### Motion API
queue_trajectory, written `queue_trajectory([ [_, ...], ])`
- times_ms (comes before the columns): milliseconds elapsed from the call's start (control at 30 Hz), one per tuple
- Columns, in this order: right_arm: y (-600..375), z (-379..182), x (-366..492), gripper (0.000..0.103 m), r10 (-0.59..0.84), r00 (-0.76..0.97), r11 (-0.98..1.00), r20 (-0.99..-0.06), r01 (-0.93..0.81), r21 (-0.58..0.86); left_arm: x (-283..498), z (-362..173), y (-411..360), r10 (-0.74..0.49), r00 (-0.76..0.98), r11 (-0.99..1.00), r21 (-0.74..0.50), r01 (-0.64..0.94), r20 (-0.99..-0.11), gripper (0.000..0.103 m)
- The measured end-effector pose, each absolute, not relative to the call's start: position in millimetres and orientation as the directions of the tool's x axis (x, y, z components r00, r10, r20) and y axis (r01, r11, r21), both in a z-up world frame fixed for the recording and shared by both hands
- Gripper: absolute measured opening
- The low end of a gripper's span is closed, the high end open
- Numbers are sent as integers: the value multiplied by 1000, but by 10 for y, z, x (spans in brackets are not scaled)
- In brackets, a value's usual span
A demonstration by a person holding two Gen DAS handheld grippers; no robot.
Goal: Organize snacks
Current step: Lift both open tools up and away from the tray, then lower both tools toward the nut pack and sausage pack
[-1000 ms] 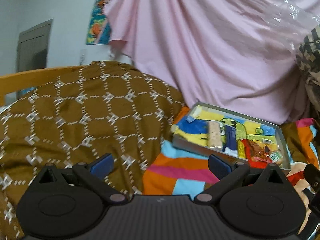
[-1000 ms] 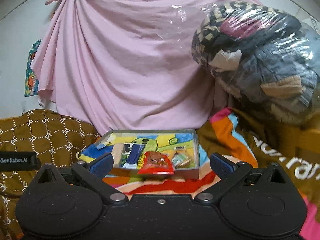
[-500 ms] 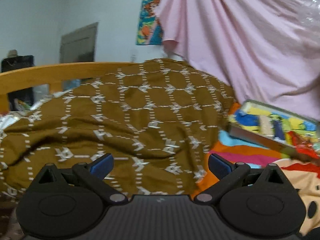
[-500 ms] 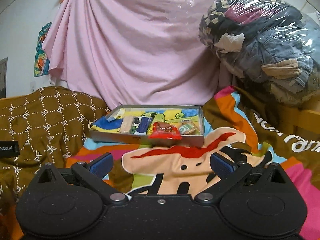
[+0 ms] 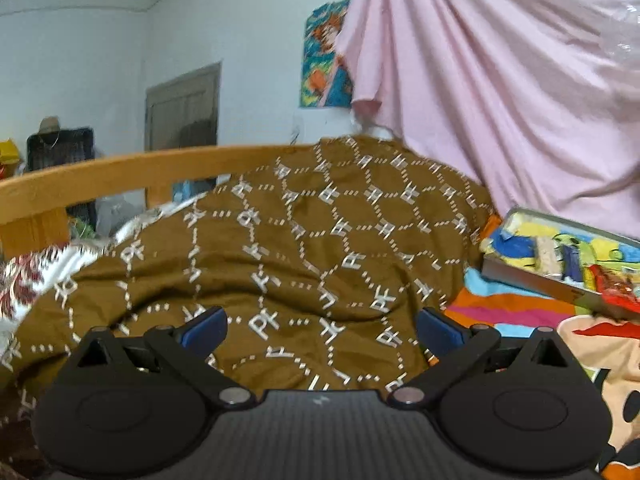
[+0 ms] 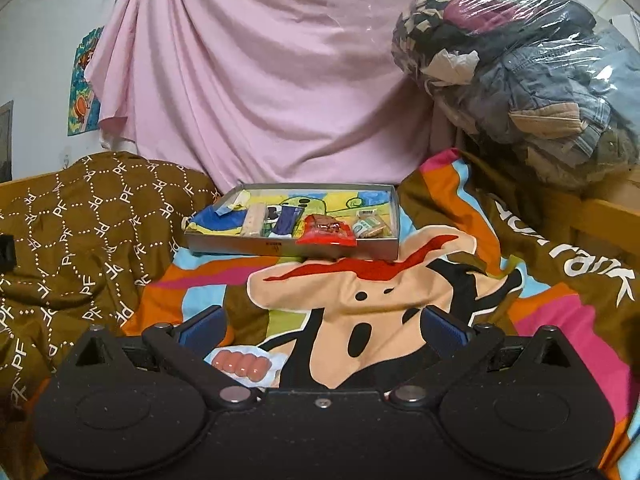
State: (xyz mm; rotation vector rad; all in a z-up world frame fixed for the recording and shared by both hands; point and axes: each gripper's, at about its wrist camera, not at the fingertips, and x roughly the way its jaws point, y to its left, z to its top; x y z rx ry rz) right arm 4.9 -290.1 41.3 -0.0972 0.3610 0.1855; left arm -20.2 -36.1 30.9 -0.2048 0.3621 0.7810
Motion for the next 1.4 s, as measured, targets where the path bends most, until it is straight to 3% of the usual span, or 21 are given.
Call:
queue_trajectory([
  [133, -2916, 404, 36, 102, 174, 914, 976, -367, -209, -57, -261, 337, -407, 651, 666, 708, -24, -706, -363, 103],
  [633, -2714, 295, 172, 102, 238, 886, 951, -399, -295, -88, -208, 31, -105, 588, 689, 751, -31, -659, -423, 103],
  [1200, -2488, 225, 499, 102, 332, 790, 904, -515, -422, -66, 241, -67, -188, 384, 790, 897, -8, -441, -478, 103],
  [1400, -2499, 240, 694, 102, 363, 756, 894, -544, -448, -27, 475, -37, -135, 282, 804, 929, -62, -366, -523, 103],
])
